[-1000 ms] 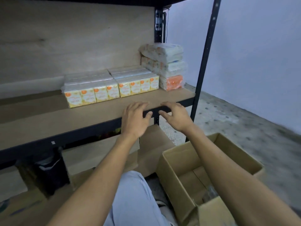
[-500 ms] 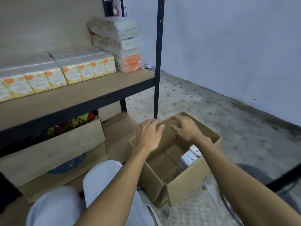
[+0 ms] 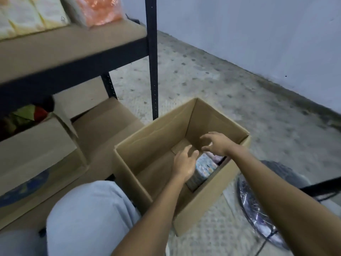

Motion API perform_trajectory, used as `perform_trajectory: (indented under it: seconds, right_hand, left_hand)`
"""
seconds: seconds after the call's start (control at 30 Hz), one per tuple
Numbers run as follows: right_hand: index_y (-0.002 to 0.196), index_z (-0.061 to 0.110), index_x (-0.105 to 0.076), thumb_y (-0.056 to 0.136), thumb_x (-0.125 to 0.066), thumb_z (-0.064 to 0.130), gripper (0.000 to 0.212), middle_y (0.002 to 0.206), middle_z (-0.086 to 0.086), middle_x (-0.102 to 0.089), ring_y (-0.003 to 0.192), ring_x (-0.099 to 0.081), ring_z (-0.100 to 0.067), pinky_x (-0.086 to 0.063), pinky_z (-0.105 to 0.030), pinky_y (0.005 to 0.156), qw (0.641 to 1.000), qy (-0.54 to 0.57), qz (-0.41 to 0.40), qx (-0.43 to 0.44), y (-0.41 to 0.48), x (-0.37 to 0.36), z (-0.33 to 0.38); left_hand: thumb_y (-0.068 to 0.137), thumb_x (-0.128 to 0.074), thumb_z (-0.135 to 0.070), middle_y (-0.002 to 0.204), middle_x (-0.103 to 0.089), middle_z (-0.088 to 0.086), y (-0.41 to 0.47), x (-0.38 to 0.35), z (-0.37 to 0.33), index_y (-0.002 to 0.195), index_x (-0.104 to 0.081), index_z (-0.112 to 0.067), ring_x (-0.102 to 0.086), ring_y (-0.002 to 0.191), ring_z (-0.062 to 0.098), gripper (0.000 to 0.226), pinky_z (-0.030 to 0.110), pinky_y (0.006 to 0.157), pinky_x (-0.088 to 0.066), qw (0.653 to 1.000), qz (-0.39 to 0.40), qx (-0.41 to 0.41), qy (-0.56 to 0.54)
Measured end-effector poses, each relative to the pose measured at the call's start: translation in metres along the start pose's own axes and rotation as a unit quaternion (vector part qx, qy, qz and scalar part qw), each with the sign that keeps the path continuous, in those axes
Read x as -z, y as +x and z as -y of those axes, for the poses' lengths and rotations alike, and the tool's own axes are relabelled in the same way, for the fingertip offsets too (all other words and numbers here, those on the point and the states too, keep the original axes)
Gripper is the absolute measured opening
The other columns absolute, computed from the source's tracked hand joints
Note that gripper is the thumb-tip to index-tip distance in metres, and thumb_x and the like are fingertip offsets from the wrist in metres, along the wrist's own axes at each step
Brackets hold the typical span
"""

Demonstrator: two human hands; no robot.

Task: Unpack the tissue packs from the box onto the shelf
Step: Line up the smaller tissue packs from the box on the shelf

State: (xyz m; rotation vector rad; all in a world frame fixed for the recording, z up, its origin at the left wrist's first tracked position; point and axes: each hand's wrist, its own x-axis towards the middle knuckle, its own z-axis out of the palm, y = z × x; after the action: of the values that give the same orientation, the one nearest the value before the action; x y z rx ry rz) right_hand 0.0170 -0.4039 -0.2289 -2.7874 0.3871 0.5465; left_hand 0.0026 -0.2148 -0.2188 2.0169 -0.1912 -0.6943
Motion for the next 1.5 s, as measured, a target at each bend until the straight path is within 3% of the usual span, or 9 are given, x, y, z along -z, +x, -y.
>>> perform_trajectory:
  seconds: [0.13, 0.27, 0.5, 0.67, 0.8, 1.03, 1.2, 1.33, 1.5]
  right_hand:
    - [0.13, 0.043, -0.046, 0.061, -0.049, 0.068, 0.073, 0.145, -0.002, -0.044, 0.141, -0.029, -0.023, -0.033, -0.051, 0.108, 0.999, -0.013, 0.032, -0.023, 0.027, -0.015, -0.022]
    - [0.136, 0.037, -0.044, 0.082, -0.06, 0.05, 0.058, 0.149, -0.003, -0.04, 0.146, -0.015, -0.022, -0.024, -0.047, 0.114, 0.996, -0.017, 0.081, -0.027, 0.034, -0.019, -0.024]
    - [0.143, 0.026, -0.038, 0.097, -0.045, 0.038, 0.048, 0.158, -0.01, -0.019, 0.148, 0.0, -0.023, -0.009, -0.035, 0.116, 0.989, -0.061, 0.13, -0.019, 0.047, -0.025, -0.034]
    - [0.14, 0.031, -0.041, 0.095, -0.045, 0.041, 0.046, 0.158, -0.009, -0.018, 0.147, -0.006, -0.029, -0.014, -0.042, 0.118, 0.988, -0.048, 0.147, -0.024, 0.057, -0.028, -0.036]
    - [0.139, 0.04, -0.036, 0.083, -0.058, 0.054, 0.062, 0.16, -0.004, -0.002, 0.145, -0.002, -0.031, -0.016, -0.052, 0.115, 0.984, -0.071, 0.159, -0.033, 0.055, -0.029, -0.037]
    - [0.14, 0.028, -0.03, 0.077, -0.072, 0.04, 0.076, 0.142, -0.01, -0.03, 0.13, -0.026, -0.038, -0.039, -0.056, 0.092, 0.963, -0.229, 0.146, 0.0, 0.044, -0.03, -0.017]
    - [0.138, 0.031, -0.038, 0.079, -0.072, 0.034, 0.068, 0.134, -0.01, -0.041, 0.122, -0.036, -0.037, -0.045, -0.053, 0.094, 0.975, -0.179, 0.131, -0.01, 0.043, -0.023, -0.02]
    - [0.125, 0.031, -0.05, 0.073, -0.077, 0.037, 0.059, 0.118, -0.007, -0.051, 0.111, -0.045, -0.035, -0.046, -0.048, 0.093, 0.986, -0.127, 0.103, -0.012, 0.033, -0.017, -0.022]
    - [0.115, 0.031, -0.057, 0.07, -0.079, 0.037, 0.051, 0.097, 0.001, -0.043, 0.103, -0.05, -0.031, -0.047, -0.042, 0.091, 0.993, -0.106, 0.053, 0.01, 0.01, 0.002, -0.012]
  left_hand:
    - [0.094, -0.051, -0.041, 0.147, -0.041, 0.011, 0.024, -0.035, 0.007, 0.143, -0.041, -0.027, -0.038, 0.135, 0.026, 0.052, 0.034, 0.111, -0.031, 0.997, 0.013, 0.049, -0.062]
    - [0.094, -0.05, -0.039, 0.152, -0.03, 0.011, 0.041, -0.061, 0.01, 0.146, -0.034, -0.031, -0.029, 0.14, 0.026, 0.055, 0.04, 0.114, -0.026, 0.994, 0.032, 0.074, -0.068]
    - [0.094, -0.049, -0.044, 0.158, -0.012, 0.004, 0.058, -0.087, 0.02, 0.149, -0.023, -0.026, -0.011, 0.145, 0.026, 0.063, 0.036, 0.116, -0.014, 0.992, 0.072, 0.09, -0.046]
    - [0.085, -0.058, -0.054, 0.144, -0.021, 0.004, 0.064, -0.09, 0.029, 0.143, -0.03, -0.028, -0.019, 0.136, 0.027, 0.07, 0.035, 0.112, -0.022, 0.989, 0.063, 0.119, -0.061]
    - [0.073, -0.07, -0.057, 0.132, -0.027, 0.002, 0.063, -0.083, 0.039, 0.135, -0.039, -0.031, -0.031, 0.13, 0.026, 0.074, 0.036, 0.109, -0.03, 0.987, -0.002, 0.142, -0.072]
    - [0.052, -0.076, -0.064, 0.125, -0.033, 0.006, 0.065, -0.05, 0.067, 0.119, -0.048, -0.039, -0.048, 0.111, 0.031, 0.076, 0.047, 0.09, -0.052, 0.971, -0.112, 0.199, -0.065]
    - [0.067, -0.077, -0.033, 0.115, -0.044, 0.002, 0.068, -0.037, 0.068, 0.118, -0.059, -0.033, -0.047, 0.091, 0.021, 0.054, 0.033, 0.087, -0.048, 0.966, -0.14, 0.197, -0.089]
    - [0.058, -0.077, -0.033, 0.113, -0.06, 0.001, 0.062, -0.034, 0.062, 0.103, -0.064, -0.036, -0.059, 0.095, 0.021, 0.047, 0.032, 0.086, -0.051, 0.967, -0.155, 0.178, -0.098]
    - [0.061, -0.081, -0.022, 0.111, -0.057, 0.003, 0.044, -0.016, 0.052, 0.107, -0.067, -0.029, -0.056, 0.095, 0.019, 0.049, 0.021, 0.076, -0.042, 0.978, -0.146, 0.125, -0.076]
